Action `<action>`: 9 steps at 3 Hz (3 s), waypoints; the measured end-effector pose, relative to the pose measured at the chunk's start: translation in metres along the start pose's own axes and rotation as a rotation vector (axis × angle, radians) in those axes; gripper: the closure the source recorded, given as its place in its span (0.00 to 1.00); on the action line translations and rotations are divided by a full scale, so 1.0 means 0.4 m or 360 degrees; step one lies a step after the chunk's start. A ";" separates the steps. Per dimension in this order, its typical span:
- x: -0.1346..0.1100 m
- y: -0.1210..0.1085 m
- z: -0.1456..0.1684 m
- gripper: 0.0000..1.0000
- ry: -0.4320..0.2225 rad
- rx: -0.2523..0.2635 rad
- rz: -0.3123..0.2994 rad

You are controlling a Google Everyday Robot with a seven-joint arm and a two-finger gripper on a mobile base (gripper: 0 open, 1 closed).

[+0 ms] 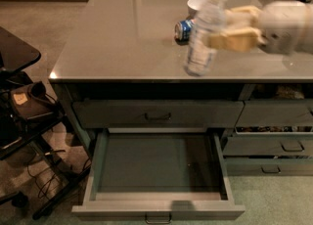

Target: Place blue plastic bottle into middle drawer

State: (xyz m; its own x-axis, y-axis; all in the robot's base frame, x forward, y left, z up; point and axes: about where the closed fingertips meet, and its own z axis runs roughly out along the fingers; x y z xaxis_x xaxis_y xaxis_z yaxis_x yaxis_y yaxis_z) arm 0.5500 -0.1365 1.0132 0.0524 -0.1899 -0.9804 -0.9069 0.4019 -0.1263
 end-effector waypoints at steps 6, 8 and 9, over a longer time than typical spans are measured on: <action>0.425 0.212 -0.209 1.00 0.0297 0.0379 -0.0036; 0.521 0.261 -0.158 1.00 0.0312 0.0316 -0.0027; 0.548 0.276 -0.135 1.00 0.0316 0.0322 -0.0044</action>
Offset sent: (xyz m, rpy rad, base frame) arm -0.0445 -0.0536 -0.0226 -0.0746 -0.0117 -0.1219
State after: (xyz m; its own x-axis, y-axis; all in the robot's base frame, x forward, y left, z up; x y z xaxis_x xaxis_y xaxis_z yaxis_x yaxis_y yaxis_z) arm 0.4388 -0.1821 0.7923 -0.0251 -0.3673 -0.9298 -0.8032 0.5612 -0.2000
